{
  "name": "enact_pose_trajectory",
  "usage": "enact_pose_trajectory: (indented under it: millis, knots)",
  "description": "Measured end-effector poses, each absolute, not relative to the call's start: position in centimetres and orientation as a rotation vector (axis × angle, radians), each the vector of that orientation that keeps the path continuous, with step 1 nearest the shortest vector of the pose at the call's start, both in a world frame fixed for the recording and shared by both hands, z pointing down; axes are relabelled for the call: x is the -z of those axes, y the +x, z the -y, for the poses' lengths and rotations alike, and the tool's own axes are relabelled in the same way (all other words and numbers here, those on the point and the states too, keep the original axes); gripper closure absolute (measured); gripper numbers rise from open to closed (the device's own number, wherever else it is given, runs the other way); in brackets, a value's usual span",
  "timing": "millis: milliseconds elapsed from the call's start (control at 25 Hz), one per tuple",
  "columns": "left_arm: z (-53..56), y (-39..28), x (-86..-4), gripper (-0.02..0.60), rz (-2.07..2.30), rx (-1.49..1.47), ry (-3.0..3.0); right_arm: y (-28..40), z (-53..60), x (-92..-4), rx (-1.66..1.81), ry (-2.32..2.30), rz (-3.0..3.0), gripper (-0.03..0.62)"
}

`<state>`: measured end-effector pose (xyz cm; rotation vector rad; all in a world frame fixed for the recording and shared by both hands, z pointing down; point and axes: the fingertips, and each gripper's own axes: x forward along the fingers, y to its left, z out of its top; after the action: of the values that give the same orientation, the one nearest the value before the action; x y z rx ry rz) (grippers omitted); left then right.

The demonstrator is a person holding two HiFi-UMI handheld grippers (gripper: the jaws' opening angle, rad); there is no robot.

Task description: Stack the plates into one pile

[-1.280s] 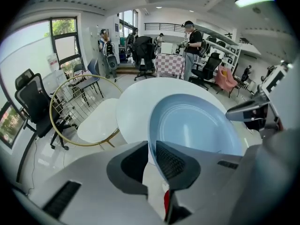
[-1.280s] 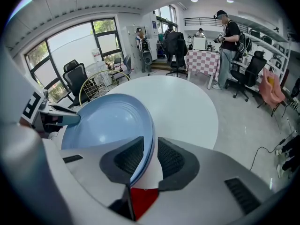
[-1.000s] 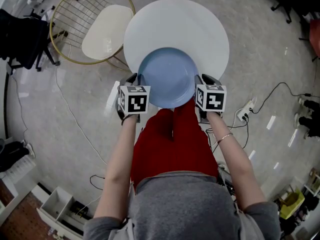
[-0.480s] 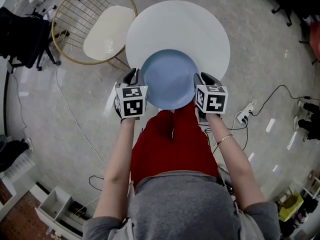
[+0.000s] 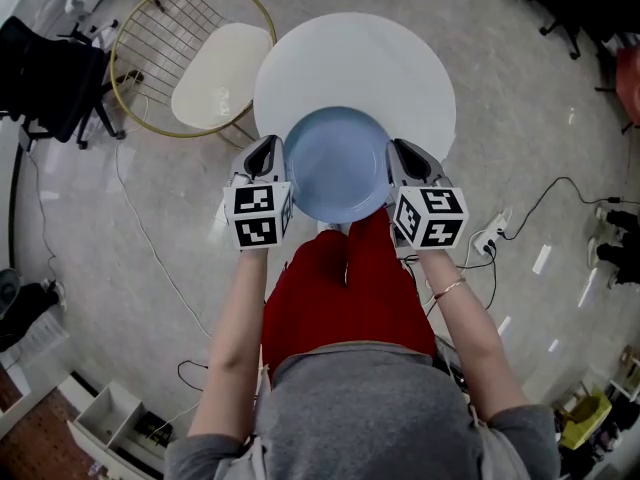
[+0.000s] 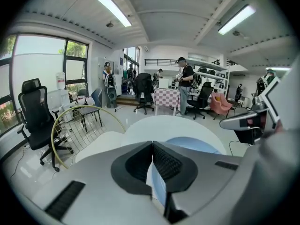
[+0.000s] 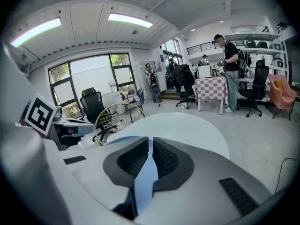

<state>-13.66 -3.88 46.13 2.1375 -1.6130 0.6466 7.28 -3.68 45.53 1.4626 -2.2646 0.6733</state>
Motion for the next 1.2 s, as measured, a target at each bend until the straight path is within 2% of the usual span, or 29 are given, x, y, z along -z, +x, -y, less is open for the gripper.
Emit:
enact_pose_trajectory:
  millis: [1200]
  knots:
    - [1.6,-13.1,-36.7,0.566,1.725,-0.342,2.313,8.2,0.9,-34.6,-0.397,1.593,2.536,0.565]
